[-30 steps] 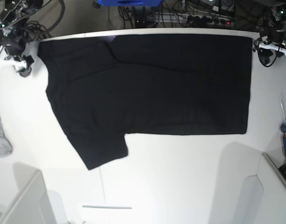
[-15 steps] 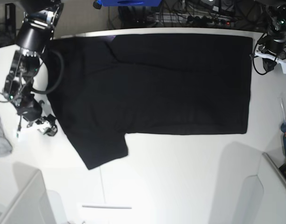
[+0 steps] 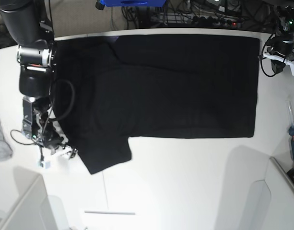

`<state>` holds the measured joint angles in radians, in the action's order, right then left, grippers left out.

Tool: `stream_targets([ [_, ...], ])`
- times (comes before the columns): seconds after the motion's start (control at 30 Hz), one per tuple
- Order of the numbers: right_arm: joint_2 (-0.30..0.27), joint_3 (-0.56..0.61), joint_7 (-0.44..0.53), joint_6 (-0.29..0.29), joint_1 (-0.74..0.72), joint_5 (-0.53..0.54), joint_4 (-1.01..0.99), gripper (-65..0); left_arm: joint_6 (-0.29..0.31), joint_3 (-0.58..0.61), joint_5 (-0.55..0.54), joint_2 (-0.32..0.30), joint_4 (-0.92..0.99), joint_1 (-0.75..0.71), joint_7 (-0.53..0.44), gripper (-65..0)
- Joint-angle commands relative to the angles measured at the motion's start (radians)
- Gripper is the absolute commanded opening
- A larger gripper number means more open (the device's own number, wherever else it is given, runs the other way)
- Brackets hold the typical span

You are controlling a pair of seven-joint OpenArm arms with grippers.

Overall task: Fold the T-shirt properly
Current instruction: 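Reach both grippers down to the hem corners of the shirt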

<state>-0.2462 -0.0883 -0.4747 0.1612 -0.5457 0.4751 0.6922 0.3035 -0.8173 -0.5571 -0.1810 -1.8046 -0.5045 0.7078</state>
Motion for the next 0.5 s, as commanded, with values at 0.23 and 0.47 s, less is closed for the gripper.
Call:
stream_targets([
  [0.23,-0.005,0.158,0.13,0.038,-0.133,0.009,-0.199,-21.0,0.001,-0.007,-0.011,-0.013,-0.014,-0.006,-0.02,-65.0],
  [0.47,0.017,0.256,0.13,0.039,-0.13,0.009,-0.199,-21.2,0.0,-0.007,-0.011,-0.015,-0.01,-0.006,-0.02,-65.0],
])
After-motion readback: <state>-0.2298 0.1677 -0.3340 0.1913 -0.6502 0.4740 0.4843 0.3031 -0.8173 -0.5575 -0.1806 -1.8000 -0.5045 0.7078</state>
